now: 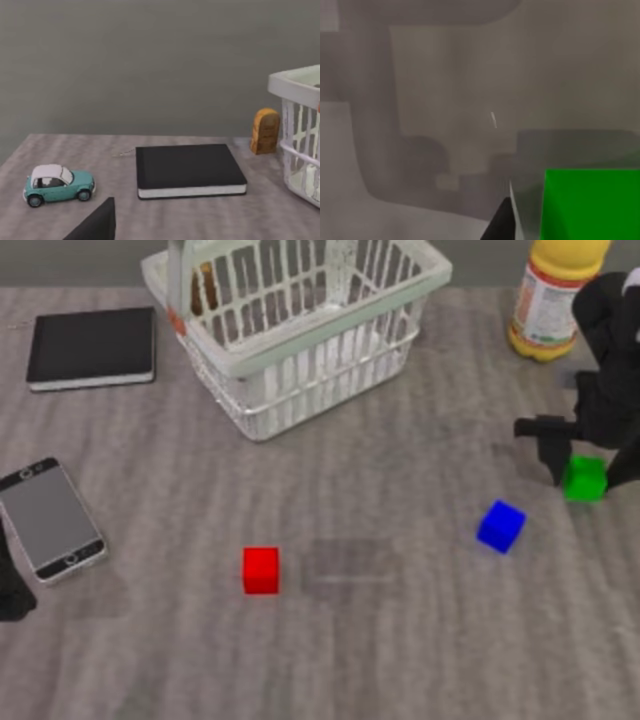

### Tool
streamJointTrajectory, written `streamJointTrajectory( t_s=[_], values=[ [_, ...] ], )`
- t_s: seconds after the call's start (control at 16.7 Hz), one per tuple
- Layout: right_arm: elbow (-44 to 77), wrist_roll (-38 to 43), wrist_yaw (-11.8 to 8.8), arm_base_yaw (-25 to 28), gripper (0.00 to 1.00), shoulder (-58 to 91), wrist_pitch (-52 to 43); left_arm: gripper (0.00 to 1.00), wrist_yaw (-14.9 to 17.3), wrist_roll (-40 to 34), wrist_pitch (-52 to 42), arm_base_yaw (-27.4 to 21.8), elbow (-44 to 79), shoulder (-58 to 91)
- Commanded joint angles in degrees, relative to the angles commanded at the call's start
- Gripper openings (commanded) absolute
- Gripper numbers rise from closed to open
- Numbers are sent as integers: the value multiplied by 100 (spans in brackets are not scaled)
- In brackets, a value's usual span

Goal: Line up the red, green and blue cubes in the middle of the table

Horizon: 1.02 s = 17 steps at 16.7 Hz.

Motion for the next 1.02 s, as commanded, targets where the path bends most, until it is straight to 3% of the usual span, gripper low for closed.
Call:
streamJointTrajectory(
  t_s=[0.18, 0.24, 0.78, 1.02],
  values=[
    [0, 0, 0, 0, 2, 0, 0, 100, 0, 0, 0, 0, 0, 0],
    [0, 0, 0, 0, 0, 0, 0, 100, 0, 0, 0, 0, 0, 0],
    [47, -11, 27, -15, 0, -116, -56, 100, 0, 0, 0, 0, 0, 0],
    [453, 0, 26, -5, 0, -316, -687, 100, 0, 0, 0, 0, 0, 0]
  ],
)
